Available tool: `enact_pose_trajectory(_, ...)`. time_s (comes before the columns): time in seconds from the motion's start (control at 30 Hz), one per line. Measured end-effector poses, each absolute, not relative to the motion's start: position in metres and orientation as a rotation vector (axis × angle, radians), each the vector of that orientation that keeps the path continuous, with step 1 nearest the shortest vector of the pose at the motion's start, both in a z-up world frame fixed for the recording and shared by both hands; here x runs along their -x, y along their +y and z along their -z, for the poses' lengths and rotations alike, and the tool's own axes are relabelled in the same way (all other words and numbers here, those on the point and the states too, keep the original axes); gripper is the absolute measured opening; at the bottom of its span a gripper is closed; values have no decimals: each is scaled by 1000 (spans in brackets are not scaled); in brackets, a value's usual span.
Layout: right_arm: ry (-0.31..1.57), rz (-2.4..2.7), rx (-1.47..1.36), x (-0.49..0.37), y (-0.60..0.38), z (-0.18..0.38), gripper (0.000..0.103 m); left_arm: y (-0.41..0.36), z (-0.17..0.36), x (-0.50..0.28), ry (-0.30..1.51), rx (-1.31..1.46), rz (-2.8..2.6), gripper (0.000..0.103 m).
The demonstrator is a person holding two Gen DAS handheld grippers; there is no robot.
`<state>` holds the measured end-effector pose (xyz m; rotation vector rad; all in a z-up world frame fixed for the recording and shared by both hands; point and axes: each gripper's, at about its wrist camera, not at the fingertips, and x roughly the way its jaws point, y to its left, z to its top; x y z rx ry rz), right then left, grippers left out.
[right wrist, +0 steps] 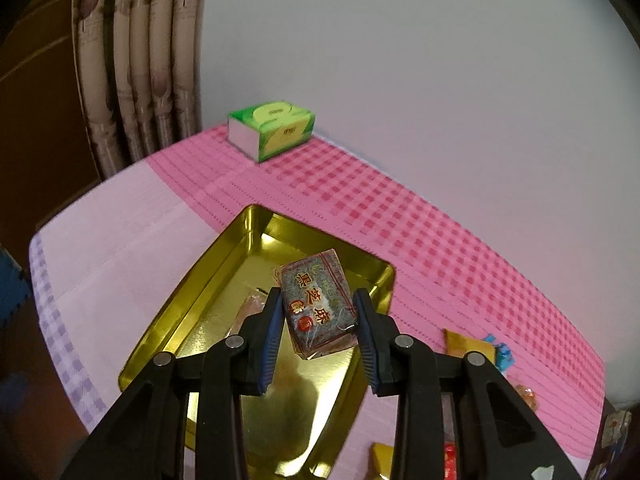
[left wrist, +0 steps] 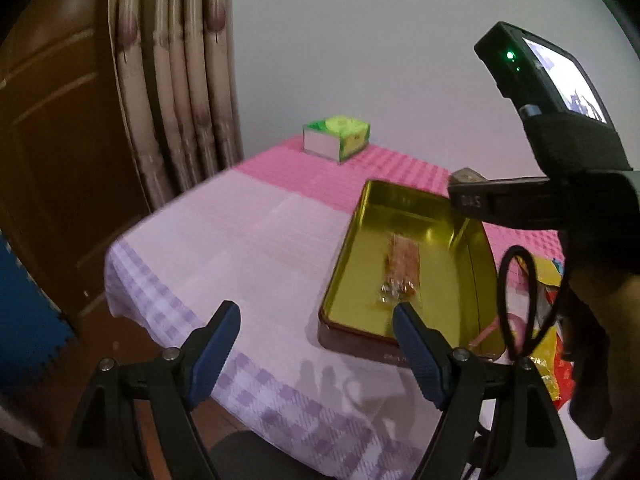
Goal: Organize snacks
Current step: 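Carry the brown packet into the gold tin and open the right gripper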
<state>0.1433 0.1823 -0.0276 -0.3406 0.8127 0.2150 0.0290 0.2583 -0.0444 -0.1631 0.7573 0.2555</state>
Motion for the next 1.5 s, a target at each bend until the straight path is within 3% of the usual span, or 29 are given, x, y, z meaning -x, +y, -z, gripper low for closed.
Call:
enact_pose_trajectory(0.27, 884, -216, 349, -161, 192, 66, 32, 259, 46, -33, 764, 167, -247, 80)
enact_pose_trajectory(0.83, 926, -211, 337, -175, 191, 90, 32, 264, 51, -41, 776, 170, -234, 80)
enact_pose_trajectory(1.2, 890, -209, 204, -160, 156, 70, 54, 268, 48, -41, 754, 195, -240, 80)
enact_pose_trajectory(1.3, 850, -163, 142, -132, 118, 58, 68, 271, 46, -39, 739, 221, -227, 80)
enact_pose_trajectory(1.43, 803, -53, 45, -86, 33, 52, 69, 263, 44, -36, 729, 236, -152, 80)
enact_pose_trajectory(1.5, 787, 28, -9, -57, -18, 54, 74, 253, 43, -34, 721, 242, -86, 80)
